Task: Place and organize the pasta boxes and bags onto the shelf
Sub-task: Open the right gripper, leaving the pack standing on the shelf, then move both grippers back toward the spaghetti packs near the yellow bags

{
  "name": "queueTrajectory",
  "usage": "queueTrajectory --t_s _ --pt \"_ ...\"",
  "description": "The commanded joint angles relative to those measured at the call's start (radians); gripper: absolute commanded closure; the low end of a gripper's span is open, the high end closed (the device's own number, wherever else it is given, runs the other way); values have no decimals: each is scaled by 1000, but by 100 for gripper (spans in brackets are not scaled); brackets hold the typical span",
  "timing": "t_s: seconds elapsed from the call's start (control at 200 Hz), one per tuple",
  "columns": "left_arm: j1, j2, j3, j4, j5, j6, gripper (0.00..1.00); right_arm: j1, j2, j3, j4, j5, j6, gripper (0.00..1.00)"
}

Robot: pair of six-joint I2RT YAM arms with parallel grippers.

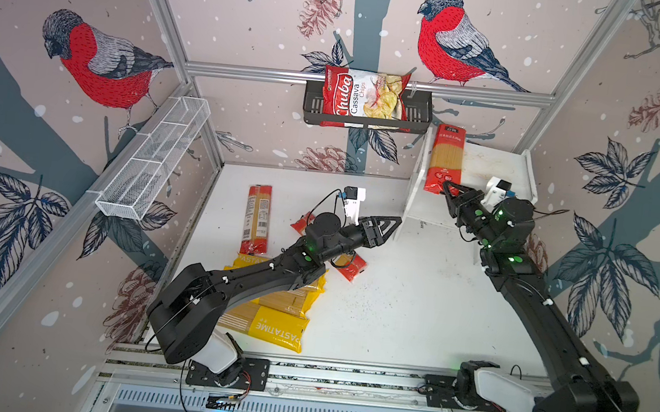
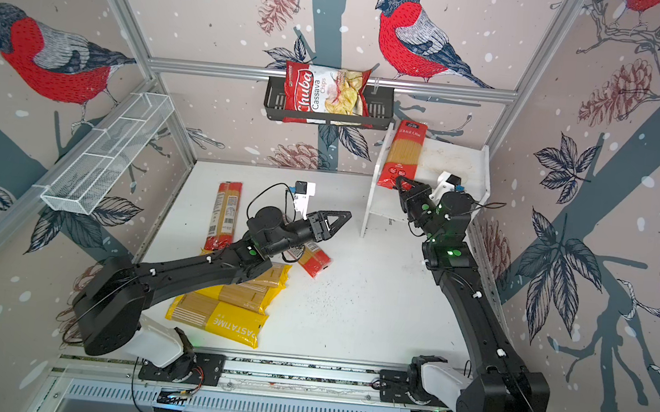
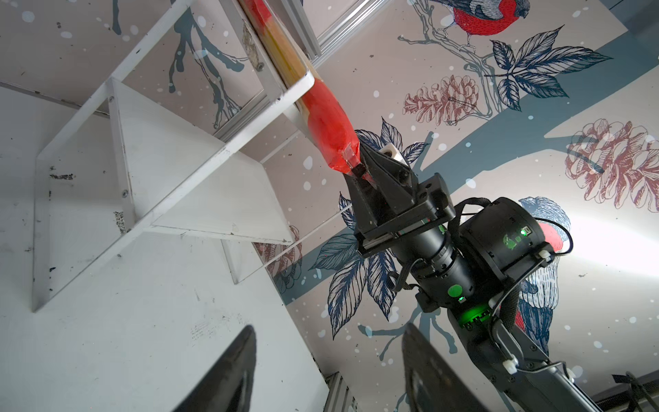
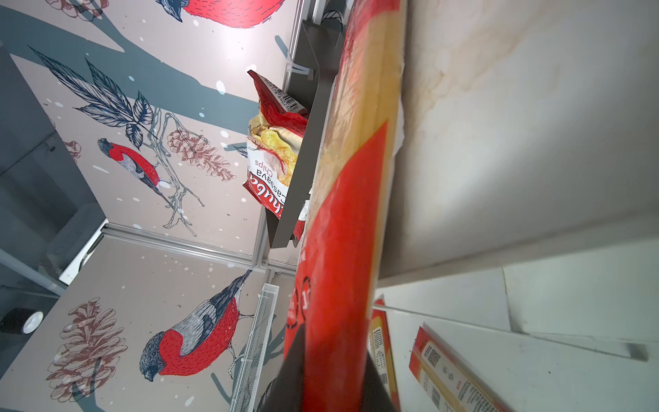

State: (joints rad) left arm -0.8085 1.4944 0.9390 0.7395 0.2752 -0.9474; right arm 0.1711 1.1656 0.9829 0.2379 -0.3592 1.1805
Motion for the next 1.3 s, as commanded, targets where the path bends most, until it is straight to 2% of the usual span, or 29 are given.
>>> queueTrajectory --t_s 0.0,0.09,0.265,0.36,0.49,0.66,0.79,0.916,1.051,1.171,1.296 --pt "0 -8 -6 -1 -18 28 36 -3 0 -6 68 -33 -10 82" --pt "0 -8 -9 -3 -19 33 36 -14 -6 -9 67 -55 -14 80" --pt "3 -43 -17 -85 -62 89 36 -15 -52 -7 -5 -89 -91 50" --pt "3 -77 -27 -161 -107 138 35 -11 -104 -36 -80 -89 -138 44" --pt "14 -138 -71 -272 -191 182 35 15 -202 -139 -134 -72 -169 41" --pt "45 -237 -196 -341 -295 173 35 185 -325 -260 -222 74 -253 40" --pt "74 -283 -265 -451 -380 143 35 415 -360 -368 -234 247 -282 41" --pt "99 -313 -325 -527 -425 113 35 618 -292 -430 -221 395 -305 41" --pt "117 -353 -395 -532 -455 95 35 770 -143 -397 -219 537 -396 41" --pt "135 -373 -424 -552 -461 97 35 827 37 -318 -239 577 -504 39" --pt "147 -391 -439 -571 -470 103 35 843 221 -215 -276 605 -634 31"
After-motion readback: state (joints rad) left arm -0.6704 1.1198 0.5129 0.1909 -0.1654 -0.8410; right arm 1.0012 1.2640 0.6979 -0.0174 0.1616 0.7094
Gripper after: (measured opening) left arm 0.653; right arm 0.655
